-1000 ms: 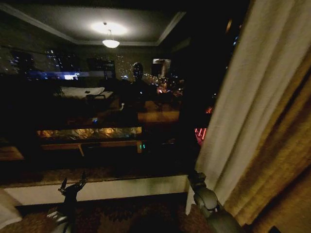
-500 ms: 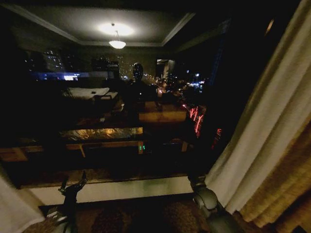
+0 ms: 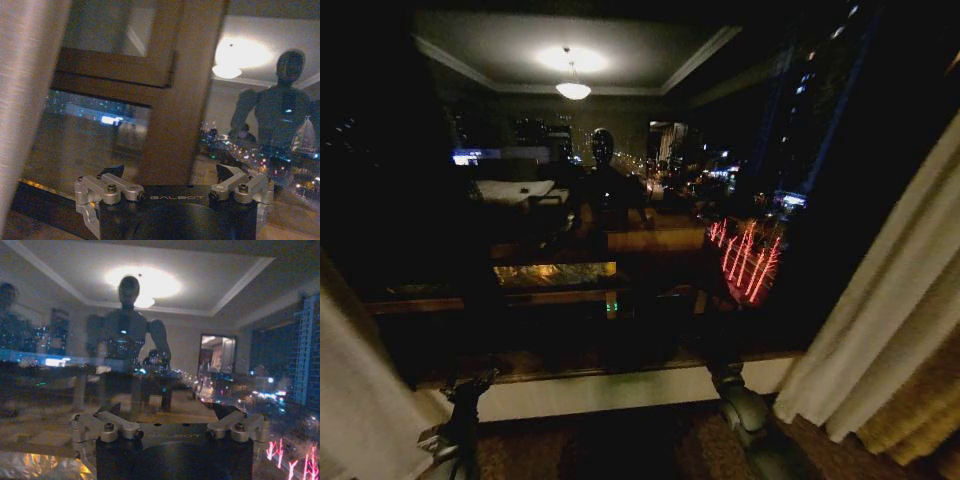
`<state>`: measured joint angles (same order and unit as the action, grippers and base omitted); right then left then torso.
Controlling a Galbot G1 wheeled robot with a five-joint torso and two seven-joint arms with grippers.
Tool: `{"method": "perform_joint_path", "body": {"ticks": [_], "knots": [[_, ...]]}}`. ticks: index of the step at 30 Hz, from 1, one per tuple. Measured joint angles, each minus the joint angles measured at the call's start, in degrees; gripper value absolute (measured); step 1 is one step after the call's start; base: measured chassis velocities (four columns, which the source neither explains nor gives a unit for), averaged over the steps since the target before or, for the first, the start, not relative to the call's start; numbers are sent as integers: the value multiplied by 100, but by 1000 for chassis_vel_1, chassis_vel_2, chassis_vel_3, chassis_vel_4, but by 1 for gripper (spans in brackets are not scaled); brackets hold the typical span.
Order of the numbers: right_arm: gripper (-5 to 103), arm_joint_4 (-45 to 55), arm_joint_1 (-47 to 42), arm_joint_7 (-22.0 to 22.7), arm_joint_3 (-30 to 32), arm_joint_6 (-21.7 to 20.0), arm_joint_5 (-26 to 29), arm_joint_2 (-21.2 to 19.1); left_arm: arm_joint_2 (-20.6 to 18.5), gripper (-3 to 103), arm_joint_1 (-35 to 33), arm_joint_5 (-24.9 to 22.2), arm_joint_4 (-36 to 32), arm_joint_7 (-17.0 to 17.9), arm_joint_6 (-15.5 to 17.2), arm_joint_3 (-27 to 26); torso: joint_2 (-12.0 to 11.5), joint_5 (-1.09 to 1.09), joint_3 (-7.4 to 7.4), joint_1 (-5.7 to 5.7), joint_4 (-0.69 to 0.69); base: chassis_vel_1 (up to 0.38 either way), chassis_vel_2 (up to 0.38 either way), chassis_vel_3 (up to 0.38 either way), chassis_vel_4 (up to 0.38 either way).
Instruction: Open the curtains by pulling them apart, changing their state from closed to fully open.
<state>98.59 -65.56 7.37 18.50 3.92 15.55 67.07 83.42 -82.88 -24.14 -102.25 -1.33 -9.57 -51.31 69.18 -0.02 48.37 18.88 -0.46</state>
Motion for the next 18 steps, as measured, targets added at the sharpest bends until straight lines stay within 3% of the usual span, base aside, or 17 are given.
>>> {"method": "perform_joint_path", "body": {"ticks": [18], "knots": [[100, 0, 0, 0, 0, 0, 0, 0, 0, 100, 0, 0, 0, 0, 0, 0, 0, 2, 0, 0, 0, 352, 349, -349, -356]]}}
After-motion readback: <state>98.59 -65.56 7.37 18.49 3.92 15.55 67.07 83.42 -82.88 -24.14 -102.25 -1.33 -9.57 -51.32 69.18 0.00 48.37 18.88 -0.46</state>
